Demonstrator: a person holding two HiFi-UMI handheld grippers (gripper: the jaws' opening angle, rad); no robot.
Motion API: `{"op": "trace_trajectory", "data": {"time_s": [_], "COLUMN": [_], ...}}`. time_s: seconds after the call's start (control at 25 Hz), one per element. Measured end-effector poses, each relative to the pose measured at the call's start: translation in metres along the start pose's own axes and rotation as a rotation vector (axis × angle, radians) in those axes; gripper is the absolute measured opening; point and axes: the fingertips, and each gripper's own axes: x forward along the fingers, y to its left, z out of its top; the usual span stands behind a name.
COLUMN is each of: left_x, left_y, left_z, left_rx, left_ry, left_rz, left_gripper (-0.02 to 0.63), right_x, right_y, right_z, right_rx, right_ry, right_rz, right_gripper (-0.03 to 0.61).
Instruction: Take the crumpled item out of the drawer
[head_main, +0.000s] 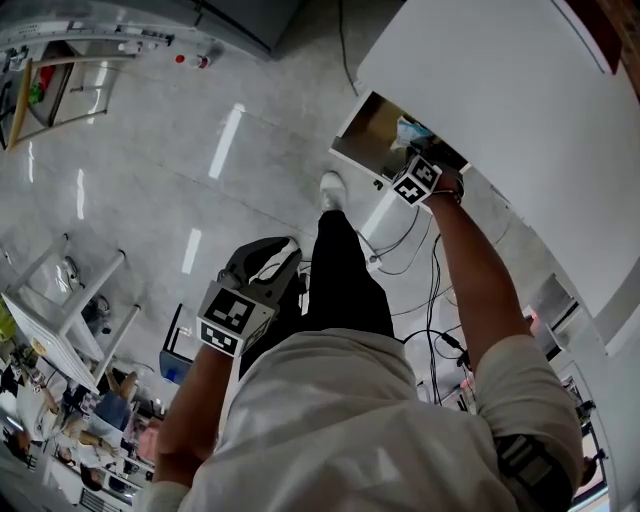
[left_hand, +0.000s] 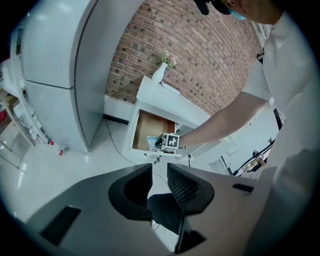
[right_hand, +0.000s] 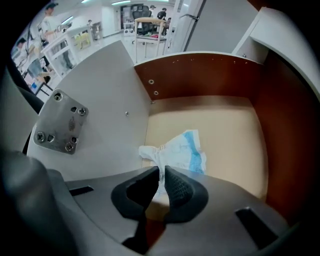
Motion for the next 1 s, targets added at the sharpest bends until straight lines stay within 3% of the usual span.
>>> {"op": "trace_trajectory", "data": {"time_s": [0.24,0.56,0.76,1.0], "left_x": [-0.002,-0.036,-0.074,-0.154], "left_y": [0.001,-0.012,-0.027,-0.057], "left_z": [-0.004,-0.014,-0.025,-0.035], "left_rx": [0.006,0.048,0.093,0.135], "left_ry": [-0.009,-0.051,-0.083,-0.165], "left_rz": [0.011,-0.018,-0.034,-0.049], "left_gripper": [0.106,0.103,0.096,0.072], "right_x": [-0.002,-0.05,-0.103,-0.213], "right_y": [0.0,0.011,0.028,0.057], "right_z": [0.001,0.017,0.028,0.047], "right_rx": [0.011,0.056,0.111,0.187], "right_ry": [-0.009,-0.04,-0.072,-0.12], "right_rz": [-0.011,-0.039,-0.065,-0.104], "right_gripper": [0.032,0.029,0.029,0.029]}}
